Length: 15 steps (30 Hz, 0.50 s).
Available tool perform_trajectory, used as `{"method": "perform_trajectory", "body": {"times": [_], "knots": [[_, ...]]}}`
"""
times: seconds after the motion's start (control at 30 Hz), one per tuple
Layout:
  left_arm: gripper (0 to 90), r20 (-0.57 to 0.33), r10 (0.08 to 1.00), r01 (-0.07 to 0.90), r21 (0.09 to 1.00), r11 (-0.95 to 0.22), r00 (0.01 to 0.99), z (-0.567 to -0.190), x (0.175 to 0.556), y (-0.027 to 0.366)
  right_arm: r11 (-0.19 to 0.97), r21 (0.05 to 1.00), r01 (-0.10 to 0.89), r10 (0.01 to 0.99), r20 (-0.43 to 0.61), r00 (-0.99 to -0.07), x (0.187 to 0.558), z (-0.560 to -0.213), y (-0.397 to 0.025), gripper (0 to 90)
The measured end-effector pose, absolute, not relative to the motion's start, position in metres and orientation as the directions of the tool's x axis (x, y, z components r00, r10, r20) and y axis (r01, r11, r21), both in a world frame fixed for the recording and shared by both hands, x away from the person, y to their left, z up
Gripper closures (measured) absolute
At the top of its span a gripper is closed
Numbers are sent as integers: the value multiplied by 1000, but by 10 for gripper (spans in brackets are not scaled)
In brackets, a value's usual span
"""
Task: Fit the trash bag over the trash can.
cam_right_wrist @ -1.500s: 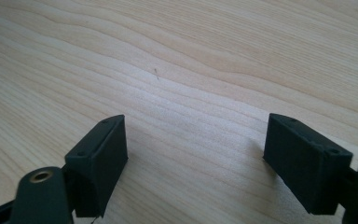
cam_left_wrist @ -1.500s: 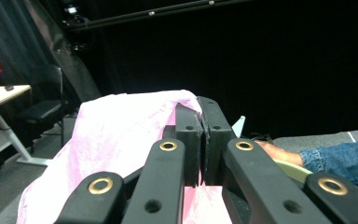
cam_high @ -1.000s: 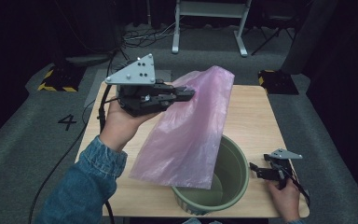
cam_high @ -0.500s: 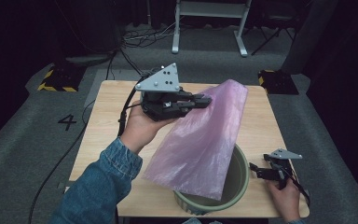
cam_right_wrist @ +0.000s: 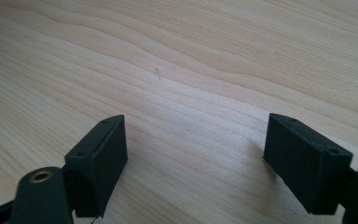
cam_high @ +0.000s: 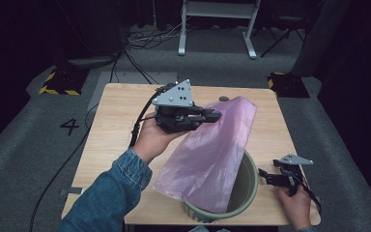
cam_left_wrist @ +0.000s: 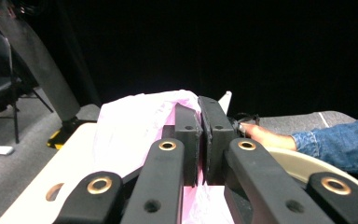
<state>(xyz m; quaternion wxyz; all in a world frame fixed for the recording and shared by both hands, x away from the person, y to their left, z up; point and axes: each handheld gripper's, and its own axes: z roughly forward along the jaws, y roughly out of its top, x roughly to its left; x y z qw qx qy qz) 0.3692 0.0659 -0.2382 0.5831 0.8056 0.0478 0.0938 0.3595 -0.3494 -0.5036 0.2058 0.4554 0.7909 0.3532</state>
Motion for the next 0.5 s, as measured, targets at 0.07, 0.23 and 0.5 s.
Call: {"method": "perform_trajectory", "body": {"times": [0.07,0.23,0.5], "knots": [[867,93,169,-36,948,-317,981,-243,369,65,336,746,575,866,-4,-501,359,-504,-349,213],[868,73,133,-27,947,-319,988,-256,367,64,336,746,575,866,-4,-501,359,-504,-349,213],[868,36,103,0,946,-325,994,-277,365,65,335,745,576,866,-3,-500,359,-504,-349,213]]}}
